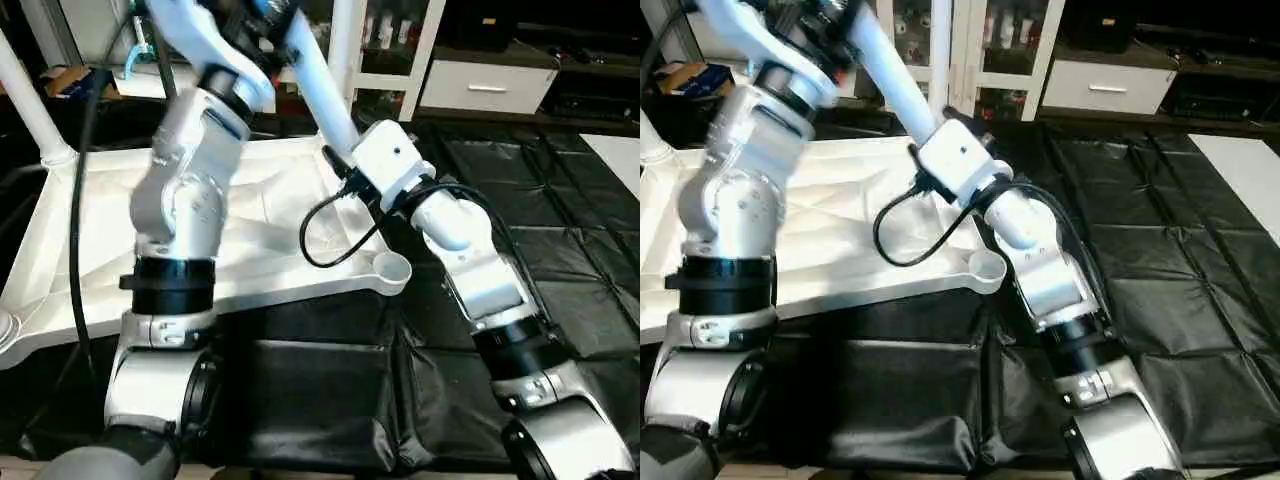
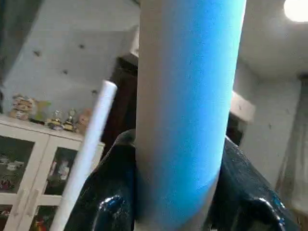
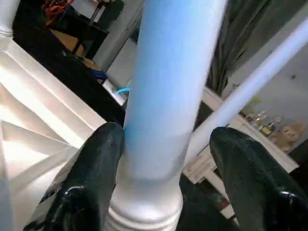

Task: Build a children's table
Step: Insert table leg to table base

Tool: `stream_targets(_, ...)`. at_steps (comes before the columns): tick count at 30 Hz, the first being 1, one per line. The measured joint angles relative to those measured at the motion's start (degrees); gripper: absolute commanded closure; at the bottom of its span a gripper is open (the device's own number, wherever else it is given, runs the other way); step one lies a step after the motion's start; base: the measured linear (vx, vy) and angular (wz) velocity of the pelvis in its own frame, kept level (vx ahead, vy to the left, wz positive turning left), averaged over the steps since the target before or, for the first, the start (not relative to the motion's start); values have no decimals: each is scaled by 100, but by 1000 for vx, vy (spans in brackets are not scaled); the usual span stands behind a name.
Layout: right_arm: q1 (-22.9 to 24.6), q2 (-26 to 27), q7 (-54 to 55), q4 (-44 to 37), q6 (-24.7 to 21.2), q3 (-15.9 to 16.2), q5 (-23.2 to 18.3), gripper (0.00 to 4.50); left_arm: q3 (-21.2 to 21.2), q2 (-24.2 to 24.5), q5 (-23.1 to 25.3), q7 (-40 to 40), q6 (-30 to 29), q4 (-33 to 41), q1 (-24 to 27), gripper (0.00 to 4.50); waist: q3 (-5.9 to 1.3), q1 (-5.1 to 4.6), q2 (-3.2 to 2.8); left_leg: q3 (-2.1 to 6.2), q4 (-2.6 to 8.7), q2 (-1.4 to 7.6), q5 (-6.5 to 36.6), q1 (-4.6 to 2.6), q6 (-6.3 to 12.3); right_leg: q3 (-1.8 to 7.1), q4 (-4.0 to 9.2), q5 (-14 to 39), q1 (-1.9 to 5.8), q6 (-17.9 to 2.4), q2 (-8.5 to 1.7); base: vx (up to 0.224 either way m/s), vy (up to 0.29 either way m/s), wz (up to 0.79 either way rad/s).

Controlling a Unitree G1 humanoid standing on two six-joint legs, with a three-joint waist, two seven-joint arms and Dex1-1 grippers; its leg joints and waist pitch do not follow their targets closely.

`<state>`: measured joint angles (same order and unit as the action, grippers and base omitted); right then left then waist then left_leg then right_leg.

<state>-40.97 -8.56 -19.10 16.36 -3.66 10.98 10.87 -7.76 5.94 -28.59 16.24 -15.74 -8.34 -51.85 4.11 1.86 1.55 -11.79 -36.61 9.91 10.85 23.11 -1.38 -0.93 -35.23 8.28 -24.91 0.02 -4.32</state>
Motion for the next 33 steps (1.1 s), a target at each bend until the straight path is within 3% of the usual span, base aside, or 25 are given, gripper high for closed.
stream_targets(6,-275,62,-50,59,-61,-92,-184,133,154,82,87,224,64,101,2,278,0,2,0,0,0,0,0,-2,0,0,-1,0,1,0,0,0,0,0)
stream_targets(23,-320,42,-396,233,-256,-166,-479,133,348,213,235,570,63,238,86,278,0,12,0,-2,0,0,0,-1,0,1,-1,0,1,0,-1,0,0,0)
stream_targets(25,-320,42,-409,234,-259,-166,-489,170,367,213,235,618,42,238,86,278,0,13,0,-2,0,0,0,-1,0,1,-1,0,1,0,-1,0,0,0)
stream_targets(27,-321,42,-464,234,-266,-165,-513,171,387,216,229,687,-19,244,87,278,0,12,0,-2,0,0,0,-1,0,1,-1,0,1,0,-1,0,0,0)
stream_targets(30,-320,44,-515,235,-298,-163,-570,214,436,247,206,809,-78,308,117,278,0,13,0,-2,0,0,0,-2,0,1,-2,0,1,0,-1,0,0,0)
stream_targets(33,-320,35,-528,244,-319,-166,-606,221,450,261,199,867,-86,369,170,278,0,13,0,-2,0,0,0,-2,-1,1,-3,0,1,0,-1,0,0,0)
